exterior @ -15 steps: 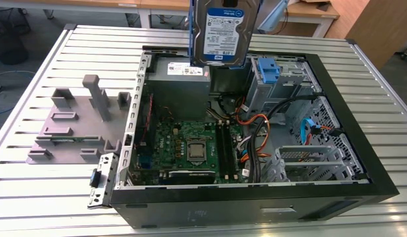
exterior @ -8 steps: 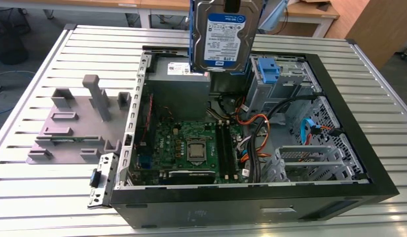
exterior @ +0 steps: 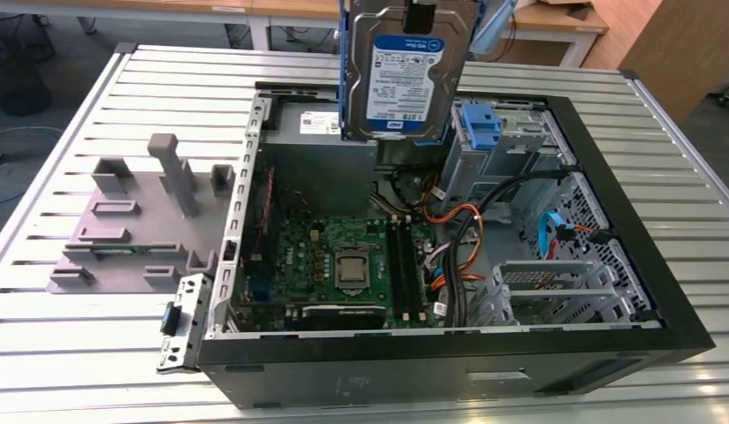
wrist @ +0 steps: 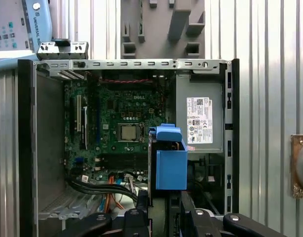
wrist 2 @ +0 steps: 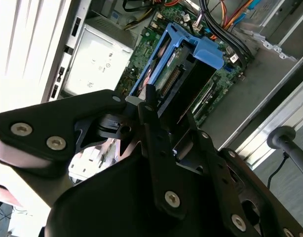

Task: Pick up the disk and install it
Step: 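Pick up the disk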

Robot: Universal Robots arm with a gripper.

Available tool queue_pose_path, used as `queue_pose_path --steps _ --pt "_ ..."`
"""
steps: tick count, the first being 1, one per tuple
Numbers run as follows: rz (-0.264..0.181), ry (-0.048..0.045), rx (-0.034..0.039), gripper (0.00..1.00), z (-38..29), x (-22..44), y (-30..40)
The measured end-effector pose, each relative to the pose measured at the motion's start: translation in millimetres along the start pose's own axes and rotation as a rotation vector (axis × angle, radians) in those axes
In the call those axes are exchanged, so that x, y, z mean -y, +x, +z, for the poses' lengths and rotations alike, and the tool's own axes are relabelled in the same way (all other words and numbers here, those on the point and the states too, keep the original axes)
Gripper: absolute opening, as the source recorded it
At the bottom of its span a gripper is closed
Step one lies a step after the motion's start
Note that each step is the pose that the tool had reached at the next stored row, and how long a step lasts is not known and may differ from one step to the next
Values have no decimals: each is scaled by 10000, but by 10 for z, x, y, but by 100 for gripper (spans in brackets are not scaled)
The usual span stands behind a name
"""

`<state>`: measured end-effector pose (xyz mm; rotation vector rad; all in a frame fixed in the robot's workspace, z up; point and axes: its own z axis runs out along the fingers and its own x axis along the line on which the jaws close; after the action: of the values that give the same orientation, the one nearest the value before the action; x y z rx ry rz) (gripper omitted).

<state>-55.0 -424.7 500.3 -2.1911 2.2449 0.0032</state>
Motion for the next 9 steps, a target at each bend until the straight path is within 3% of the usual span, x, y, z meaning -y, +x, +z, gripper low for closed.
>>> queue_pose_path --steps 9 --pt "0 0 0 35 0 4 164"
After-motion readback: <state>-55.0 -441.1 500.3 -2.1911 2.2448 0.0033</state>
